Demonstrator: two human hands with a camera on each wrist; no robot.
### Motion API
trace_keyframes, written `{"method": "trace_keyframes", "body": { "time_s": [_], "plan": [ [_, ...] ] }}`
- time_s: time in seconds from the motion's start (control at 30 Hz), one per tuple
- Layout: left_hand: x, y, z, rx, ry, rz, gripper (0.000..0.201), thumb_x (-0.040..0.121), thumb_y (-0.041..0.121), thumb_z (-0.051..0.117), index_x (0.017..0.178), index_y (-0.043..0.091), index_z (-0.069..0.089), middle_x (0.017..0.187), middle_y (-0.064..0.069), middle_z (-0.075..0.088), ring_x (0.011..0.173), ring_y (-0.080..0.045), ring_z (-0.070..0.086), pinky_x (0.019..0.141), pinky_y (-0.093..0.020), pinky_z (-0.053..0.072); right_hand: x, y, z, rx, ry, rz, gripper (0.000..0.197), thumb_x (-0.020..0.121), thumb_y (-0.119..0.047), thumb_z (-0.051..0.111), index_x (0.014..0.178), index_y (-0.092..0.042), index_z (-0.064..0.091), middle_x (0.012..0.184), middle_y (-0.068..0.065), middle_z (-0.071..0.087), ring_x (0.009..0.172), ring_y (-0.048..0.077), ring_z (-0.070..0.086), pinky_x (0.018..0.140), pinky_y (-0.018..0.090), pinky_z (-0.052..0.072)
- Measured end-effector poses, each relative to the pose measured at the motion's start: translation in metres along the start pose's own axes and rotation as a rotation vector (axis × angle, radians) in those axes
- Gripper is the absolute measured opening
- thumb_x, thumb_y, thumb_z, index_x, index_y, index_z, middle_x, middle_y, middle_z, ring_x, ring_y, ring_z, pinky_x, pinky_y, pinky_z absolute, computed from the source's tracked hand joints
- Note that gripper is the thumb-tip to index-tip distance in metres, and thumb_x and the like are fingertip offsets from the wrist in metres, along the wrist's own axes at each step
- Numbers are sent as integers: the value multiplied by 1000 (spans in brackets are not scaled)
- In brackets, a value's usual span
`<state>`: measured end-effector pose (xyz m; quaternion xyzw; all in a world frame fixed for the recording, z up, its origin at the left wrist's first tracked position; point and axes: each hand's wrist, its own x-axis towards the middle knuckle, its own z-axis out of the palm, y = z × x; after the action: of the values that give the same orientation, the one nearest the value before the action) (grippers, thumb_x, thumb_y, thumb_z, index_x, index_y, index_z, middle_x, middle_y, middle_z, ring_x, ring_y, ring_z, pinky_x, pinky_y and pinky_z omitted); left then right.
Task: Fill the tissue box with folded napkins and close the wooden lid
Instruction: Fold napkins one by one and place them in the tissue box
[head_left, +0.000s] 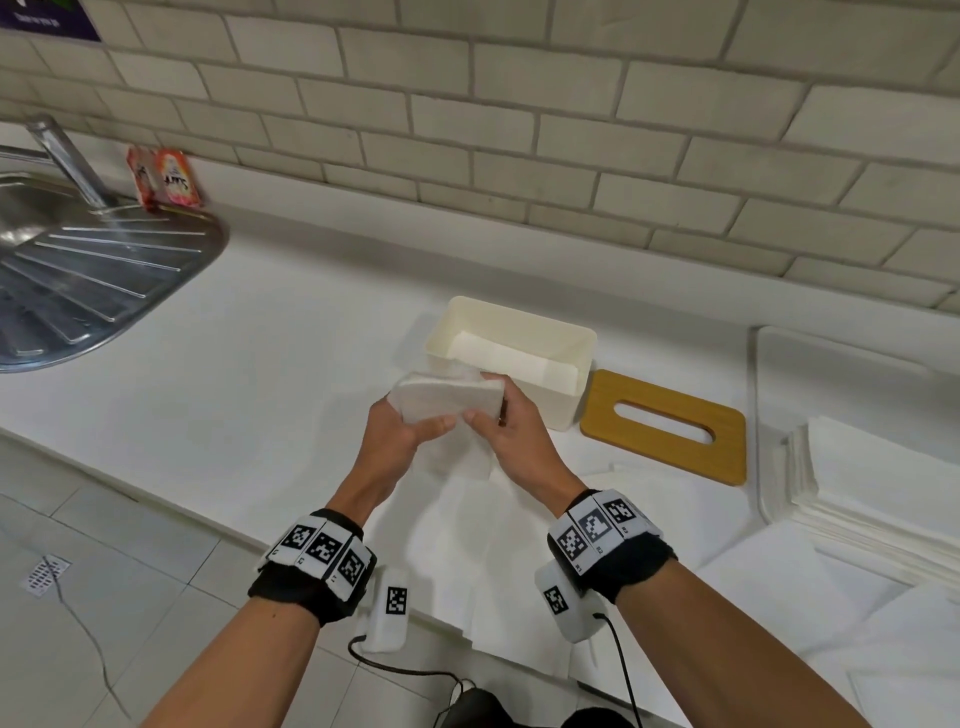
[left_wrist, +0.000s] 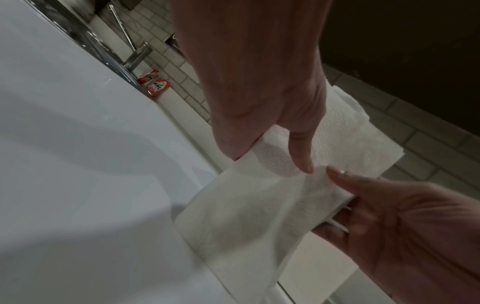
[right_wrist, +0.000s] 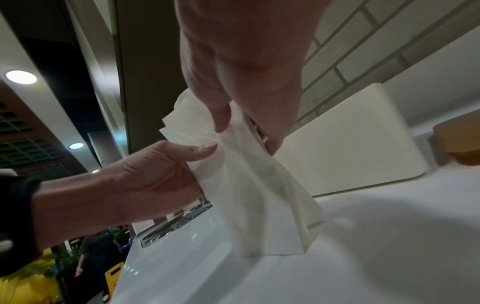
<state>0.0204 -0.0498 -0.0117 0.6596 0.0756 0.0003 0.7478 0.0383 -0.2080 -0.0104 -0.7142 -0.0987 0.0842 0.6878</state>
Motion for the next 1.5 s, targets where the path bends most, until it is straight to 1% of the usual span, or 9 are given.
{"method": "trace_keyframes", "body": {
  "time_s": [0.13, 0.23, 0.33, 0.43, 0.7, 1.0, 1.2, 1.4, 1.5],
  "plan": [
    [0, -2, 2, -3, 108, 107, 58, 70, -4, 79, 119, 6, 50, 102, -3, 66, 87, -9, 67, 68, -22, 55, 1, -3, 1, -67, 4, -4, 27, 94, -11, 58, 110, -32, 55, 110, -2, 64, 108, 22, 62, 95, 43, 53],
    [0, -4, 4, 14, 158, 144, 27, 78, 0, 75, 100, 5, 60, 108, -4, 64, 91, -11, 64, 73, -20, 53, -1, -8, 1, -56, 9, -16, 18, 96, -26, 58, 114, -30, 57, 113, -3, 66, 107, 20, 63, 94, 41, 53],
    [2, -5, 0, 35, 162, 174, 18, 78, -4, 72, 78, 10, 61, 119, -1, 61, 94, -4, 62, 79, -16, 49, -3, -17, -3, 36, -4, 75, 33, 102, -46, 30, 113, -36, 60, 111, -13, 67, 105, 6, 62, 89, 25, 50],
    [2, -5, -2, 60, 113, 193, 19, 78, -7, 71, 74, 8, 60, 124, -2, 60, 101, -8, 64, 86, -21, 50, 1, -18, -10, 126, 27, 147, 48, 103, -49, 15, 106, -41, 63, 107, -15, 68, 105, 9, 62, 87, 25, 49],
    [-5, -3, -7, 57, 31, 196, 27, 73, 1, 75, 66, 24, 65, 128, -1, 60, 114, -20, 61, 92, -33, 49, 11, -13, -13, -80, 134, 23, 15, 93, -9, 59, 105, -7, 68, 109, 1, 64, 96, 14, 57, 89, 28, 45],
    [-11, 7, -6, 33, 57, 186, 21, 81, -8, 68, 74, 10, 58, 73, 14, 70, 72, -1, 63, 67, -12, 47, 13, -27, -22, -23, 338, -66, 15, 97, -10, 51, 93, -20, 62, 99, -3, 66, 95, 16, 61, 87, 35, 53],
    [-13, 11, 0, 93, -30, 191, 20, 76, -10, 71, 75, 5, 59, 64, 14, 65, 64, -1, 59, 64, -10, 45, 12, -40, -25, 20, 265, -100, 19, 100, -11, 48, 92, -21, 63, 100, -1, 64, 73, -1, 56, 65, 6, 44],
    [-6, 12, 4, 165, -127, 243, 33, 72, -11, 75, 71, 21, 66, 130, 2, 60, 119, -13, 58, 92, -26, 50, 9, -48, -24, 18, -24, -18, 17, 96, -8, 53, 95, -12, 70, 106, 4, 66, 97, 12, 58, 85, 18, 45],
    [-3, 13, 8, 134, -165, 224, 28, 69, -2, 79, 69, 24, 67, 136, 2, 57, 126, -13, 54, 100, -31, 47, 8, -49, -22, 19, -123, 31, 20, 93, -6, 58, 93, -19, 72, 113, 1, 62, 98, 11, 60, 91, 21, 45]
  ]
}}
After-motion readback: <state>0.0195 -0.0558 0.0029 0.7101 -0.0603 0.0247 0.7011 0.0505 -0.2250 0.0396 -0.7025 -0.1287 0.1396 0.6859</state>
